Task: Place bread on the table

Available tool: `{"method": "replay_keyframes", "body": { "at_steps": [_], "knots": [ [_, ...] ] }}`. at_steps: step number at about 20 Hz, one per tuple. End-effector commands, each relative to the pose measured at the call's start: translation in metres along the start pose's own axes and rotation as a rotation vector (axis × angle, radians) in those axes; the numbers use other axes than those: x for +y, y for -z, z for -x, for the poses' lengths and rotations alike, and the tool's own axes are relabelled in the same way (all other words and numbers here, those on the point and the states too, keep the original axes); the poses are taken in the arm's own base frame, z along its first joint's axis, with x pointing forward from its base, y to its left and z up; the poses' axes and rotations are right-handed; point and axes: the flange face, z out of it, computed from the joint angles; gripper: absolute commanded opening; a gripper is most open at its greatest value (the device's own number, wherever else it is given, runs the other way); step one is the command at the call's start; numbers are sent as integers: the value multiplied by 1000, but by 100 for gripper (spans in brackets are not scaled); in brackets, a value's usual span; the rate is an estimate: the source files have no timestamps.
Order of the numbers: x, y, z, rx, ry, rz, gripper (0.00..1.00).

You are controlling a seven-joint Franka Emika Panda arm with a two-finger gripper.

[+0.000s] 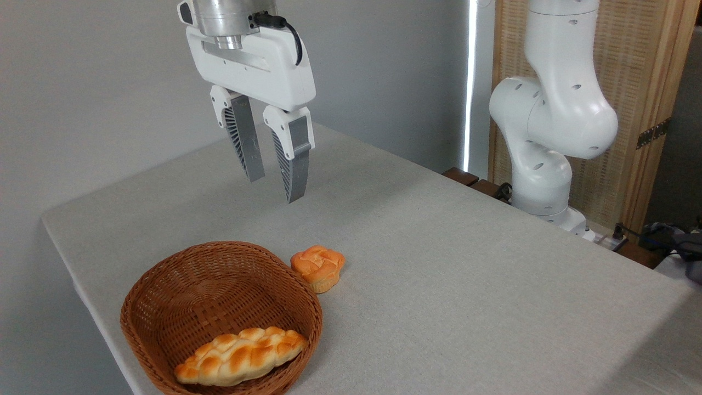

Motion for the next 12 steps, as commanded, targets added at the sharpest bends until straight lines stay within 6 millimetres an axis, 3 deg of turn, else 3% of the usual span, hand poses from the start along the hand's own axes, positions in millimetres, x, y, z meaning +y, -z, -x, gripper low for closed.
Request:
{"method": "replay_keyframes", "body": {
  "at_steps": [1, 12],
  "knots": [
    [0, 3, 0, 2, 14, 41, 100],
    [2, 2, -3, 3, 9, 41, 100]
  ]
}}
